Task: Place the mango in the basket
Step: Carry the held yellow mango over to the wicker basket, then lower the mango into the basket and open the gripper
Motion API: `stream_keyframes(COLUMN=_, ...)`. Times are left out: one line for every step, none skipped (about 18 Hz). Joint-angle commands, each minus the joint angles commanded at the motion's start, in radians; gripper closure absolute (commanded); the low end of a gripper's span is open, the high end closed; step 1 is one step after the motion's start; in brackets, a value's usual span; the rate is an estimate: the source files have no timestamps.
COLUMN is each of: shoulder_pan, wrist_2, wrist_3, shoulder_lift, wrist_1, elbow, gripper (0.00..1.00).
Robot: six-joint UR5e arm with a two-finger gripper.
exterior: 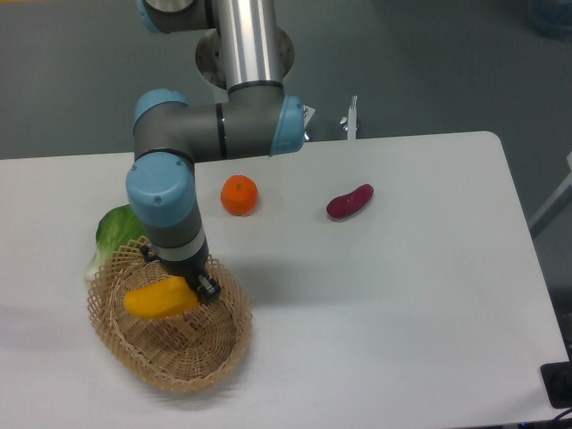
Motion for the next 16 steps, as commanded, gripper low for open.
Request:
stream_keyframes(shoulder_pan=-0.002, wrist_2=0.0, wrist_3=0.0, shoulder_lift=0.003, wrist_1=0.0, elbow=-0.006, gripper=0.34)
stream_keyframes(shoulder_pan=-0.003, wrist_2=-0.002, wrist_3=0.003, shoulder_lift=0.008, wrist_1=0.0, elbow=-0.014, gripper=0.28)
stream_keyframes(shoulder_pan=-0.003, wrist_2=-0.003, wrist_3=0.003, shoulder_lift=0.014, wrist_1=0.0, elbow=-0.024, gripper=0.21)
stream_keyframes(shoulder_pan=-0.005, wrist_2=-0.003, wrist_3=0.0, shoulder_lift=0.015, wrist_1=-0.002, elbow=-0.028, gripper=0.07)
stream_keyframes(shoulder_pan=-0.005, wrist_2=-0.003, wrist_3=0.0, shoulder_lift=0.017, wrist_1=-0.003, elbow=-0.031, gripper=0.0)
stream_keyframes(shoulder_pan=-0.005, wrist_2=-0.005, wrist_3=0.0, shoulder_lift=0.017, wrist_1=-0.006, elbow=-0.031, gripper=0.0)
stream_keyframes(shoulder_pan=-0.003, wrist_2=-0.003, wrist_3=-0.002, shoulder_lift=0.02, wrist_1=-0.008, elbow=-0.031, gripper=0.0)
stream_keyframes(shoulder_pan=-0.005, wrist_2=0.0, wrist_3=-0.002, shoulder_lift=0.026, wrist_1=-0.008, elbow=-0.032, gripper=0.0)
stream_keyframes(shoulder_pan=-0.003, wrist_2=0.002, wrist_3=-0.002, shoulder_lift=0.031, wrist_1=-0.009, elbow=-0.032, gripper=0.0)
stream_keyframes(shoulder_pan=0.0, wrist_2=0.002, wrist_3=-0.002, shoulder_lift=0.032, wrist_1=-0.014, elbow=-0.031, gripper=0.0)
stream_keyframes(shoulder_pan=0.009, wrist_2=0.002, wrist_3=-0.002, shoulder_lift=0.038, wrist_1=-0.014, elbow=-0.029, gripper=0.0)
stream_keyframes(shoulder_pan=0.027, wrist_2=0.002, wrist_3=-0.005, shoulder_lift=0.046, wrist_1=-0.015, elbow=-0.029, gripper=0.0)
stream_keyframes(shoulder_pan=0.058, wrist_2=-0.001, wrist_3=-0.012, shoulder_lift=0.054, wrist_1=-0.017, elbow=-0.031, gripper=0.0)
stream_keyframes(shoulder_pan=0.09, wrist_2=-0.014, wrist_3=-0.014, shoulder_lift=0.063, wrist_1=-0.018, elbow=-0.029, gripper=0.0)
stream_keyframes(shoulder_pan=0.122, wrist_2=-0.024, wrist_3=-0.014, shoulder_lift=0.075, wrist_1=-0.018, elbow=-0.029, gripper=0.0)
stream_keyframes(shoulder_pan=0.142, wrist_2=-0.043, wrist_3=-0.015, shoulder_lift=0.077, wrist_1=-0.018, elbow=-0.029, gripper=0.0)
